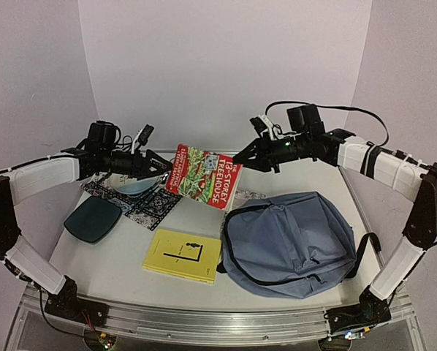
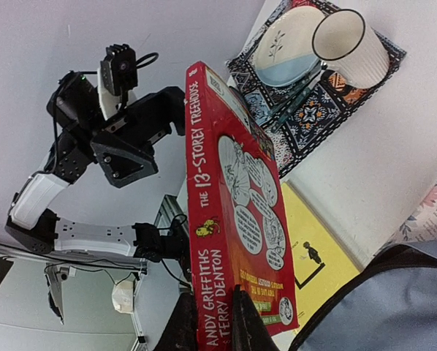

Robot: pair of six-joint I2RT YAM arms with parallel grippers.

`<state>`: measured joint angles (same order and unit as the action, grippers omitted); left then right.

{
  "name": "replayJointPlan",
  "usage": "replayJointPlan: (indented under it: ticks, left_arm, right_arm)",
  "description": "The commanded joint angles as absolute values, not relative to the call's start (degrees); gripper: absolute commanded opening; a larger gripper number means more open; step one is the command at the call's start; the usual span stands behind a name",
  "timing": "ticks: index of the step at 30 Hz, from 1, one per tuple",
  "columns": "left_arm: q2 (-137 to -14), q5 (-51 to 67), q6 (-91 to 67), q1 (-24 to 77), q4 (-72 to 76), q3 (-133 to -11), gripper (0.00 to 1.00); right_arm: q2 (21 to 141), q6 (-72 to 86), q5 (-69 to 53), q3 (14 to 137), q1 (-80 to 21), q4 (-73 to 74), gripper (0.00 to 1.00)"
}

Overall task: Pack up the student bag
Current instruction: Pass from the right arm to the left

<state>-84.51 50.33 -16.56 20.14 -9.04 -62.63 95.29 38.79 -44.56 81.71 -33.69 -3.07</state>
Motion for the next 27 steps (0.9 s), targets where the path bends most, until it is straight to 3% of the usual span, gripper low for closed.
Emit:
replayJointPlan:
  ticks: [1,21,27]
  left_arm:
    - [-86.15,56.9,-12.42,20.0,-8.88,-66.54,0.95]
    - [-92.8,73.6,-8.38,21.01,-8.88,-74.11,0.96]
    - [-94.76,76.82,-7.49,23.53,-8.88,-74.8,0.87]
  right_arm:
    - [90.07,37.63,-50.57,81.7,-33.93,-5.37,0.0]
    - [85.83,35.61,-57.76,79.89,-34.45,-6.57,0.0]
    - [85.95,35.5,-57.95,80.13,-34.53,-7.38,0.0]
